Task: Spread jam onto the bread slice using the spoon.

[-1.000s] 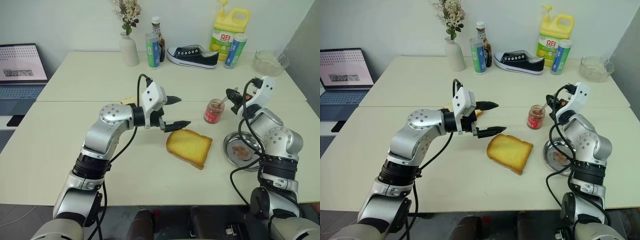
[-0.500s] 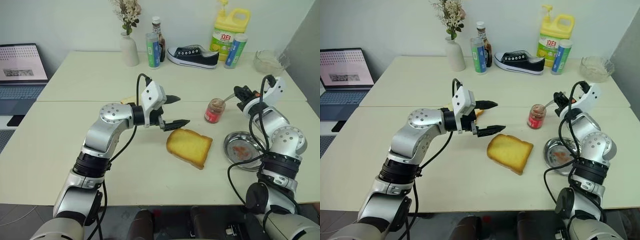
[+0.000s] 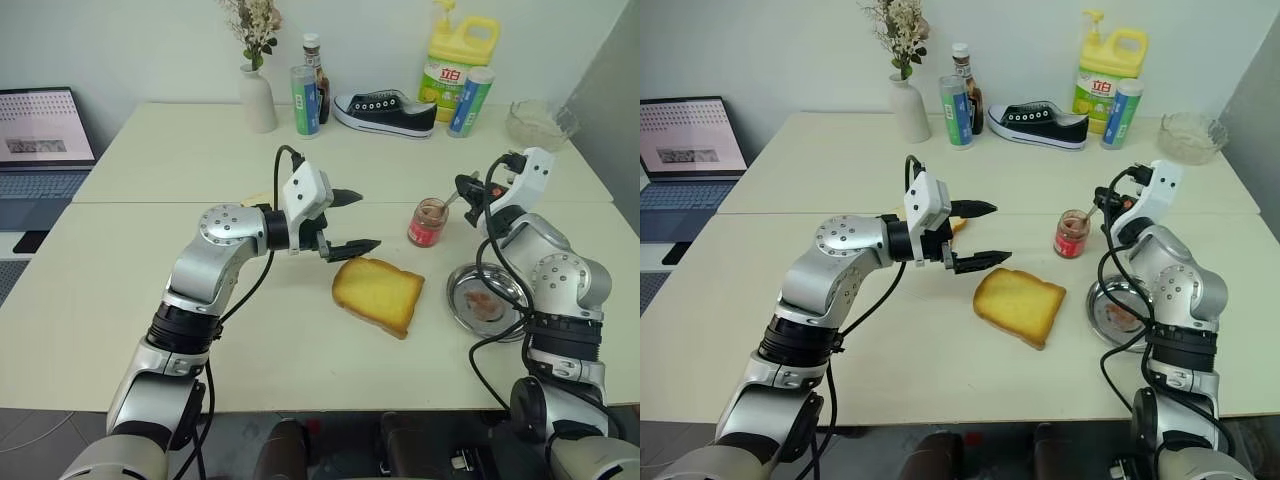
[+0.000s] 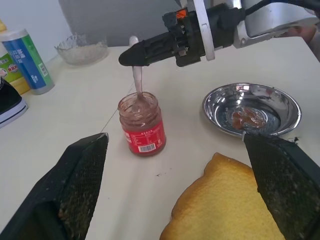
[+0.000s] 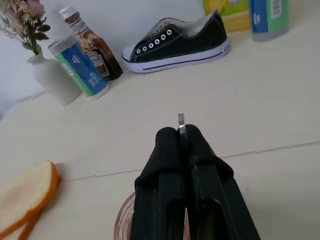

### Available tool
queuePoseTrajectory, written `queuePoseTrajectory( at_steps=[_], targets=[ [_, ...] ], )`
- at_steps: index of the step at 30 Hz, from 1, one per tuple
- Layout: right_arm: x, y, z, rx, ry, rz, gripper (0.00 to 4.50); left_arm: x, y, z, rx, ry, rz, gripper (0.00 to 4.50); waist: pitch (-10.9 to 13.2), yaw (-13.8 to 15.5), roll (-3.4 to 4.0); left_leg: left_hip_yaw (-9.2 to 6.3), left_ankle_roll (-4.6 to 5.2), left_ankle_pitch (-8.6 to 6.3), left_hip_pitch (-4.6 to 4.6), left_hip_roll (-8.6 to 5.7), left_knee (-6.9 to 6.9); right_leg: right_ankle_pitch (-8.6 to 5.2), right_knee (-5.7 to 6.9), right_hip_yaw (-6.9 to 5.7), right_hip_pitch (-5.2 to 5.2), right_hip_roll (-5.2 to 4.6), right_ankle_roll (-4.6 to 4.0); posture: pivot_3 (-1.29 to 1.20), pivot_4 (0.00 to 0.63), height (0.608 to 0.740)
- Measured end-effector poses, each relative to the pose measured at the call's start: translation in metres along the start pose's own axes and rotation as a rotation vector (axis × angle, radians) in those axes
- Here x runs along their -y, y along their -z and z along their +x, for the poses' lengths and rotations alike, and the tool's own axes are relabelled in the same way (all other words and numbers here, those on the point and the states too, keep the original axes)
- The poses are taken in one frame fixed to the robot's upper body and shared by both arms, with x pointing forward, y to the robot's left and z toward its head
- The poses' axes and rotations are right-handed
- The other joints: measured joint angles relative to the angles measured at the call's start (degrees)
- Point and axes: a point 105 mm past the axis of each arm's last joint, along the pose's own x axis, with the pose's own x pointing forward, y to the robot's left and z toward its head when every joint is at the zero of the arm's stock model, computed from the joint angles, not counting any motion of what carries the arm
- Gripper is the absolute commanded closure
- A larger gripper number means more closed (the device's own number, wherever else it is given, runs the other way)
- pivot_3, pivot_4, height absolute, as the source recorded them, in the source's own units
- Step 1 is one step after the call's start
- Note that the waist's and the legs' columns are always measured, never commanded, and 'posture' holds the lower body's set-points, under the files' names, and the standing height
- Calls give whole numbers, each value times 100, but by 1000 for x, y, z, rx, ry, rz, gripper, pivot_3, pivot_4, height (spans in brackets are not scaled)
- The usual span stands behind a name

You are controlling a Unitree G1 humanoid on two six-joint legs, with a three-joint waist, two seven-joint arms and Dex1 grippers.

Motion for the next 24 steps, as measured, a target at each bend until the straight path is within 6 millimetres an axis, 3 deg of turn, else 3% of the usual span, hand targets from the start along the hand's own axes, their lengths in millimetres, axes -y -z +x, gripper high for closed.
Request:
queuePoseTrajectory(
  at_steps=[11,16,24],
  targets=[
    [-8,17,1,-27,-34,-80,4473,0,0,0,0,0,0,0,0,2,0,-1,0,0,0,1,1,0,2,0,0,0,0,0,150,740],
    [-12,23,2,-37,-33,70,4473,0,0,0,0,0,0,0,0,3,0,-1,-1,0,0,1,0,0,3,0,0,-1,0,0,150,740],
    [0,8,0,5,22,309,4473,0,0,0,-1,0,0,0,0,-2,1,-1,0,0,1,2,0,1,5,0,0,-1,-1,0,150,740]
  ],
)
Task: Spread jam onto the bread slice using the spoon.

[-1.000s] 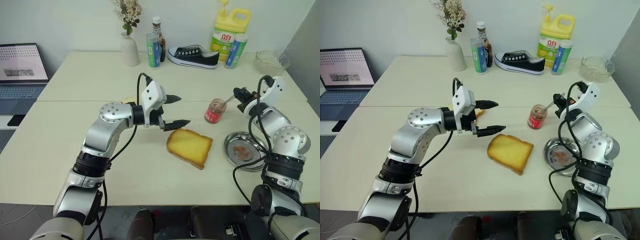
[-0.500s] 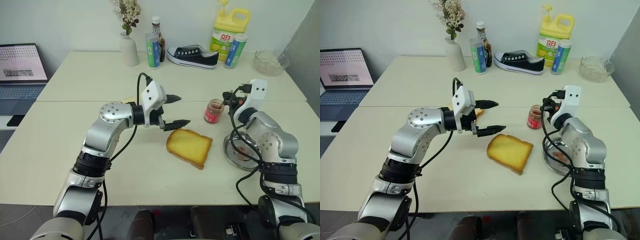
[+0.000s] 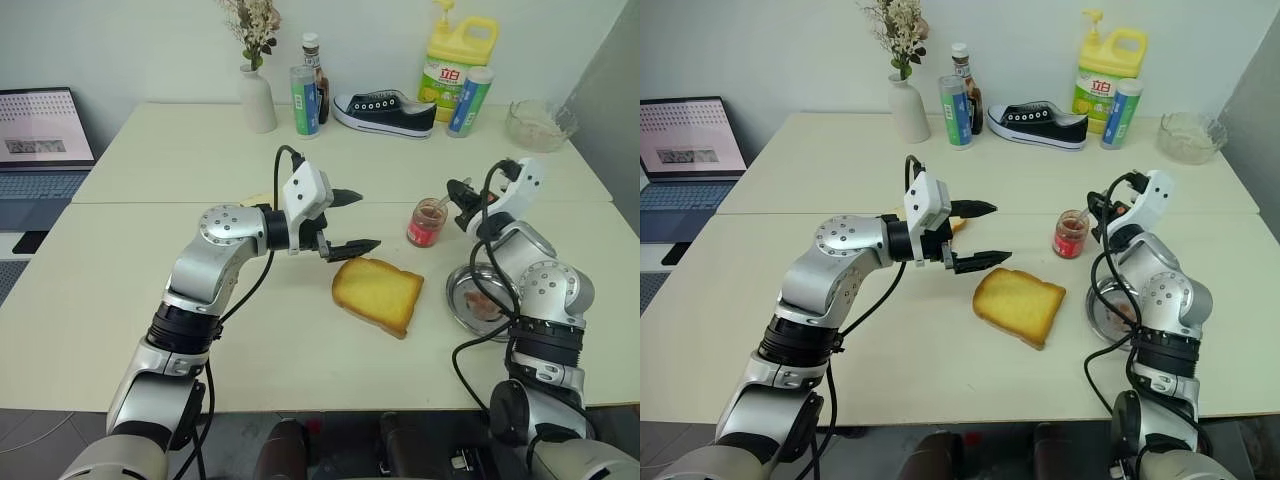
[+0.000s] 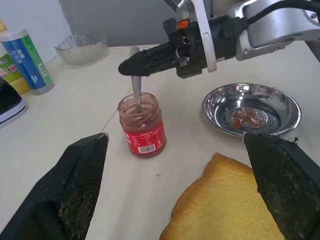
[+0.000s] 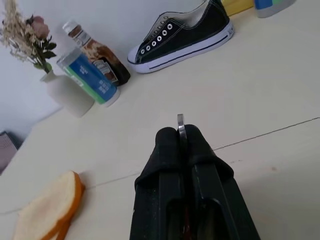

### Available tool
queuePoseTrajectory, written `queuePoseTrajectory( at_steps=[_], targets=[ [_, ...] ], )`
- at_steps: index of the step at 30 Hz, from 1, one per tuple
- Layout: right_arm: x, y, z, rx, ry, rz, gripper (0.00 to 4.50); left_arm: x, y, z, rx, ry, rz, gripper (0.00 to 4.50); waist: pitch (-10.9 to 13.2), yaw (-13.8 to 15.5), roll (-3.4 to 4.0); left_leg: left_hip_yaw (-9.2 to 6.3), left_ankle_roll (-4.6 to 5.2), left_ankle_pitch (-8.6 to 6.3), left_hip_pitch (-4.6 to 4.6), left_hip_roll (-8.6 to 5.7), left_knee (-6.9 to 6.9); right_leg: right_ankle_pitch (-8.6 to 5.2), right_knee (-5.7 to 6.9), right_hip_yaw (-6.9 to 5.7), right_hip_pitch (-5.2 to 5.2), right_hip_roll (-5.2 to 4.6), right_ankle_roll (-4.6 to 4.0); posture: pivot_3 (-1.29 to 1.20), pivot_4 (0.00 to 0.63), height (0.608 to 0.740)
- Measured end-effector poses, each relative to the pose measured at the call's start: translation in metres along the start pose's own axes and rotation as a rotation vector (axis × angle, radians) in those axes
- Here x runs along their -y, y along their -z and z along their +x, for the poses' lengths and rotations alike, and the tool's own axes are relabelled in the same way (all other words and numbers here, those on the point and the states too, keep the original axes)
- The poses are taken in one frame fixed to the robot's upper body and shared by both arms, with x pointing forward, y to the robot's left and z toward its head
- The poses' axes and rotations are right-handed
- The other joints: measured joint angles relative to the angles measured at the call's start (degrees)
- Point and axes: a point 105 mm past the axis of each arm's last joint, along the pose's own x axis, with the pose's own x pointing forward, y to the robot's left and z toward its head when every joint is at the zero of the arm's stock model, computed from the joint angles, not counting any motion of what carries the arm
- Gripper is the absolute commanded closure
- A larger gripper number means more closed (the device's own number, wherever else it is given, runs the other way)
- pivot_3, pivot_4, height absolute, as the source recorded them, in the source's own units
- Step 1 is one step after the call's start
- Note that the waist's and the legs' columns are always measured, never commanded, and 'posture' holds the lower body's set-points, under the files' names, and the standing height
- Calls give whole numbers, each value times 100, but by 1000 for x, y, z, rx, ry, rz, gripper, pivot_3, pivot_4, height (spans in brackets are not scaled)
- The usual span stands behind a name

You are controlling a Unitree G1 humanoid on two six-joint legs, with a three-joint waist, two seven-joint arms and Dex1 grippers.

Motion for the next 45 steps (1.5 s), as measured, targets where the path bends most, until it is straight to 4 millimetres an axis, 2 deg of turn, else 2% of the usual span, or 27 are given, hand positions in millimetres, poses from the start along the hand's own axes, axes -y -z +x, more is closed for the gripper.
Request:
queuePoseTrajectory(
  at_steps=[9,32,45],
  targets=[
    [8,-10,-4,22,33,133,4473,0,0,0,-1,0,0,0,0,3,0,1,0,0,0,-1,0,0,0,1,0,0,0,0,150,740],
    [13,-11,-8,35,64,275,4473,2,1,0,-5,18,4,0,0,3,1,1,0,0,-1,-1,0,0,0,1,0,0,0,0,150,740],
    [15,-19,-11,84,60,363,4473,1,6,-1,-21,24,-7,0,-1,1,1,2,1,0,-1,-1,0,0,-1,1,0,0,0,0,150,740]
  ],
)
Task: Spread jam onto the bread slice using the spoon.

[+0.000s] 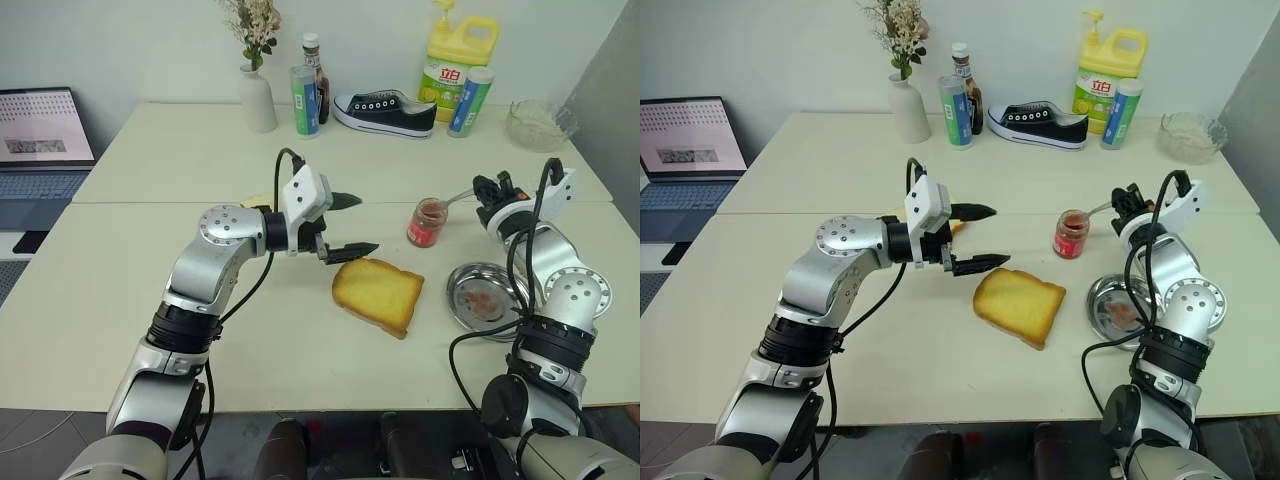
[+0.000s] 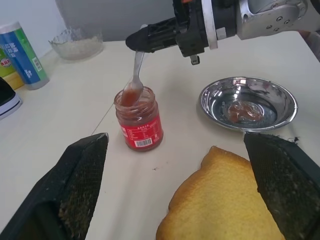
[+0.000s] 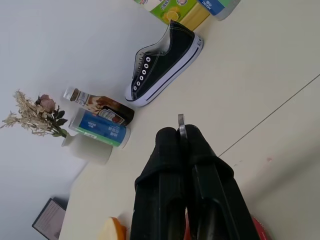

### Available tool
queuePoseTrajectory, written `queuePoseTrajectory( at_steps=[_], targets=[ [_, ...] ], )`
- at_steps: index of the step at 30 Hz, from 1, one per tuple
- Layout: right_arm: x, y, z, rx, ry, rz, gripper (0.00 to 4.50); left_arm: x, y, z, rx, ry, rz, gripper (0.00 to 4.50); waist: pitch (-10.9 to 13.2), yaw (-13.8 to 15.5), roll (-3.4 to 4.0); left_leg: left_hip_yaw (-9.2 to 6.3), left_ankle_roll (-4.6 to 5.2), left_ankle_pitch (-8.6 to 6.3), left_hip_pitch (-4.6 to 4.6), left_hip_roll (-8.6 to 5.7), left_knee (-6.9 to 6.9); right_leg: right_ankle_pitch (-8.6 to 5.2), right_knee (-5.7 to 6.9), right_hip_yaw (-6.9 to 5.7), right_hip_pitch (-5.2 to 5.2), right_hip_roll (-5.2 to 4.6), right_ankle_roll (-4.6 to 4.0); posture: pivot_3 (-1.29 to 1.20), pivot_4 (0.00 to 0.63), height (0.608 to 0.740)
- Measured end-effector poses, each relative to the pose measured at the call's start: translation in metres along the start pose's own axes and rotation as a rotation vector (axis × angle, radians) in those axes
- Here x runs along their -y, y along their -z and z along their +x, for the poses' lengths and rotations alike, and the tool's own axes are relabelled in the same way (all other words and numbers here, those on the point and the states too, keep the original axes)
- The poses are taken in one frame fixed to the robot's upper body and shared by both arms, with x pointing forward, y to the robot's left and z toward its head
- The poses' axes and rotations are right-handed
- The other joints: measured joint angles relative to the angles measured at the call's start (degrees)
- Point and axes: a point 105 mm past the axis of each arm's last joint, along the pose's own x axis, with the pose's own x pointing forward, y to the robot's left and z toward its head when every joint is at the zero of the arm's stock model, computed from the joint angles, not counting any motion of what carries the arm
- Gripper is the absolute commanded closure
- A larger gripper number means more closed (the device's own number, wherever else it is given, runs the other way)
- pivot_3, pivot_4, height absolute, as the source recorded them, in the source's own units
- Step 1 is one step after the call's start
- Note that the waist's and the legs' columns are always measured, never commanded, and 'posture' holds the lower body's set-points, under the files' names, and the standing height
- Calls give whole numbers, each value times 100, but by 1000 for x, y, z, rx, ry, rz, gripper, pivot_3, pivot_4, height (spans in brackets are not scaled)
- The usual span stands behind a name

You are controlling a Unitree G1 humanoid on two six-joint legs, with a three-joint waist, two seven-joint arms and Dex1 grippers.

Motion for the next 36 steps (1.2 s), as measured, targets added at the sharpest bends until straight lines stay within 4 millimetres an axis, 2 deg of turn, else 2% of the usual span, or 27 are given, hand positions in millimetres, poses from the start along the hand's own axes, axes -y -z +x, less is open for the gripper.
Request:
queuePoseTrajectory(
  at_steps=[8,12,15,18,20,24,26,28,32,36],
  targets=[
    [2,-9,-4,54,-9,142,4473,0,-2,-1,-1,16,14,0,0,0,0,0,0,0,0,0,-1,0,0,0,0,0,0,0,150,740],
    [-1,-13,-11,61,-34,172,4473,1,-1,-8,-23,55,35,0,0,-2,0,0,0,0,0,1,-2,0,0,-1,0,1,0,0,150,740],
    [-14,-21,-22,60,-86,111,4473,3,5,-22,-71,95,50,0,0,-5,2,1,0,0,0,1,-3,0,-1,1,-2,1,0,0,150,740],
    [-39,-20,-31,34,-164,33,4473,12,13,-32,-100,150,33,0,-1,-24,4,0,1,0,1,4,-3,0,0,1,-2,2,0,0,150,740],
    [-57,-5,-39,-24,-220,-47,4473,25,20,-43,-126,205,15,0,-1,-50,5,-2,1,-1,1,8,-5,-1,-1,0,-2,5,0,0,150,740],
    [-80,50,-55,-208,-301,-180,4473,43,30,-60,-177,272,-28,0,-1,-83,5,-8,1,-1,0,10,-3,-1,0,-2,-2,6,0,0,150,740],
    [-86,75,-62,-279,-329,-242,4473,49,32,-66,-199,286,-34,0,-2,-91,4,-7,1,-1,0,8,-1,-1,-2,-1,0,6,0,0,150,740],
    [-81,94,-65,-333,-320,-283,4473,53,37,-74,-232,289,-44,0,-2,-73,3,-7,1,-1,0,5,1,-2,-4,-2,0,4,1,0,150,740],
    [-70,115,-66,-383,-310,-361,4473,58,42,-77,-257,260,-73,0,-2,-35,2,-4,1,-1,-1,3,2,-2,-7,0,0,2,2,0,150,740],
    [-68,119,-65,-386,-330,-443,4473,61,41,-75,-257,239,-77,0,-2,-26,2,-7,1,-1,-1,6,1,-2,-6,-4,0,4,2,0,150,740]
  ],
)
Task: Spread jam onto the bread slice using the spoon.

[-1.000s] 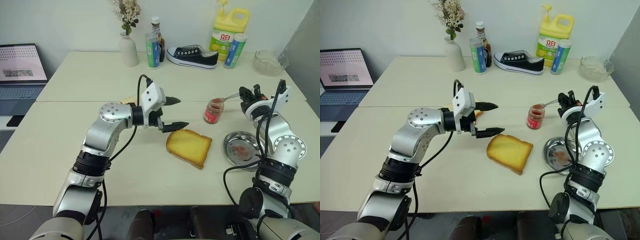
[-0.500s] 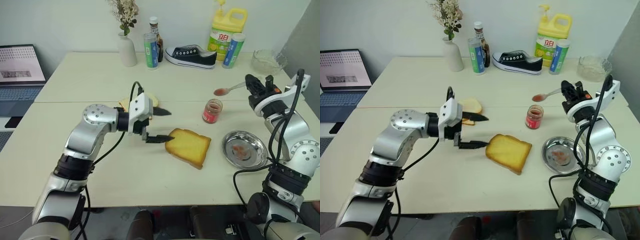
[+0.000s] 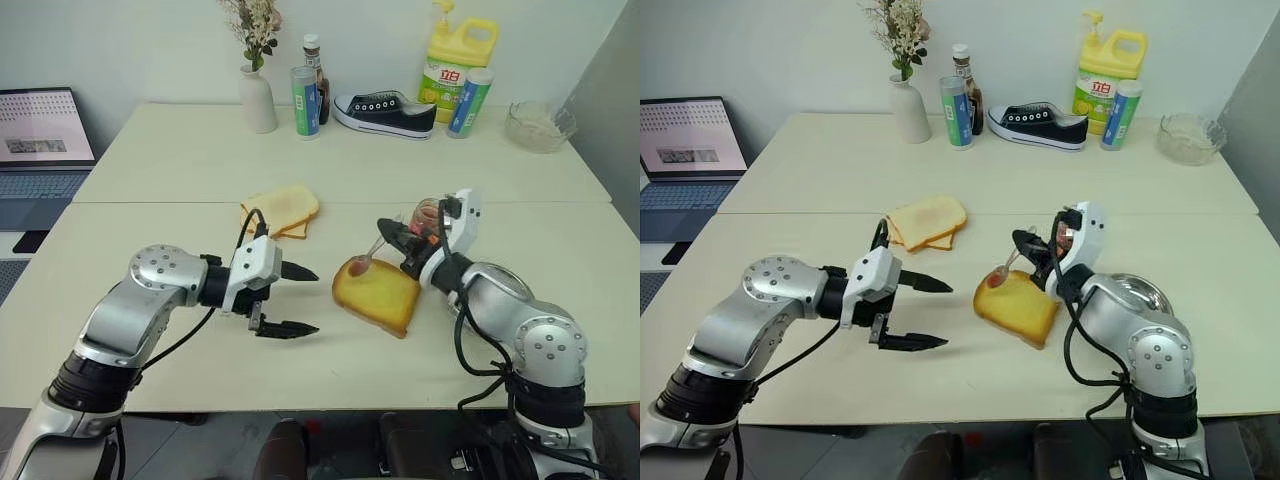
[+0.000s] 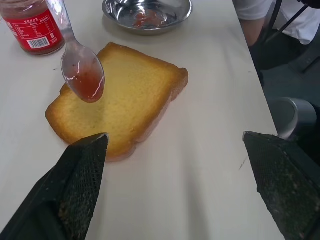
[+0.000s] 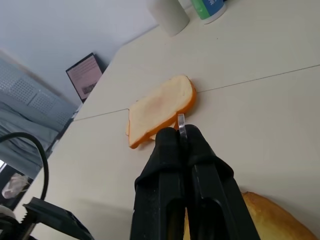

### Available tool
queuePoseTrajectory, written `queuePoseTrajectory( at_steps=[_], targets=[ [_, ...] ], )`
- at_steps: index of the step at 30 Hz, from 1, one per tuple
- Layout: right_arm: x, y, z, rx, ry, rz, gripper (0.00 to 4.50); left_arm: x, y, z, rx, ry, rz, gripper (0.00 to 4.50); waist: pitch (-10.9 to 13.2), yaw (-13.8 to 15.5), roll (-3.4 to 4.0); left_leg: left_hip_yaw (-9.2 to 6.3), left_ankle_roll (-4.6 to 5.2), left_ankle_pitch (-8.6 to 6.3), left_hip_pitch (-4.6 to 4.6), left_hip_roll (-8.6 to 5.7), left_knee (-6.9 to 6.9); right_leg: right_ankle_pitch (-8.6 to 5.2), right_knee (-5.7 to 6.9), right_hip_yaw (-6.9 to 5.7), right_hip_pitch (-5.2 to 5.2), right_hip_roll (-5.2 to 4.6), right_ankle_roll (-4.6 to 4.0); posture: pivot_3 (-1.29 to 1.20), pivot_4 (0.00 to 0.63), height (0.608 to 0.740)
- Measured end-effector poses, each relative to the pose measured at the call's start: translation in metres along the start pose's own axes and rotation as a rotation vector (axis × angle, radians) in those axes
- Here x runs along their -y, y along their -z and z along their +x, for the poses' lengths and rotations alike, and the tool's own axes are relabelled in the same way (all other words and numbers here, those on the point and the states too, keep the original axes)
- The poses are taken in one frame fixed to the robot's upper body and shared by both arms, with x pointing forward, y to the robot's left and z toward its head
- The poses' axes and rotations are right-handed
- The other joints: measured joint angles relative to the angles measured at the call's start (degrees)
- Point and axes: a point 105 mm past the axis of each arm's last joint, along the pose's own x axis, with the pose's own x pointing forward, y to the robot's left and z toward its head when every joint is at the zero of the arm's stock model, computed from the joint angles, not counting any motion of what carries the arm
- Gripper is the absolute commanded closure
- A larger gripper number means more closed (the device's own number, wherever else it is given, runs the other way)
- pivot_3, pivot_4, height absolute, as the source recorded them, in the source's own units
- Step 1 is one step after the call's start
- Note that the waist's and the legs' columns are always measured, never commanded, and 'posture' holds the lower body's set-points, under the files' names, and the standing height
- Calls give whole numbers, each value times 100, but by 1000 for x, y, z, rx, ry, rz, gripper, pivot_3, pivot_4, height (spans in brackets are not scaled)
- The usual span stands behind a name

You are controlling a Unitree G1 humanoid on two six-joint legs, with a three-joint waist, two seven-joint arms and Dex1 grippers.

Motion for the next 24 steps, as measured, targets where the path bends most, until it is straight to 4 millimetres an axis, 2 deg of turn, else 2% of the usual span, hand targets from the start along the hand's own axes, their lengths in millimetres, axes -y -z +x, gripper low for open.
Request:
queuePoseTrajectory(
  at_steps=[5,13,18,24],
  targets=[
    [22,12,-5,-38,76,-88,4473,-2,2,-3,12,-52,-28,0,0,22,0,1,0,0,0,0,0,0,0,2,0,0,0,0,150,740],
    [26,16,-8,-48,73,-165,4473,-3,-2,1,31,-68,-18,0,0,24,-1,2,0,0,1,-1,0,0,1,2,0,0,0,0,150,740],
    [31,12,-18,-38,95,-185,4473,-5,-4,2,40,-64,-12,0,-1,46,-3,2,0,0,0,-4,3,0,-1,2,2,-2,0,0,150,740],
    [42,-2,-34,-12,154,-161,4473,-6,-5,7,58,-42,-12,0,-1,36,-3,2,0,0,1,-2,2,0,0,2,2,-1,0,0,150,740]
  ],
)
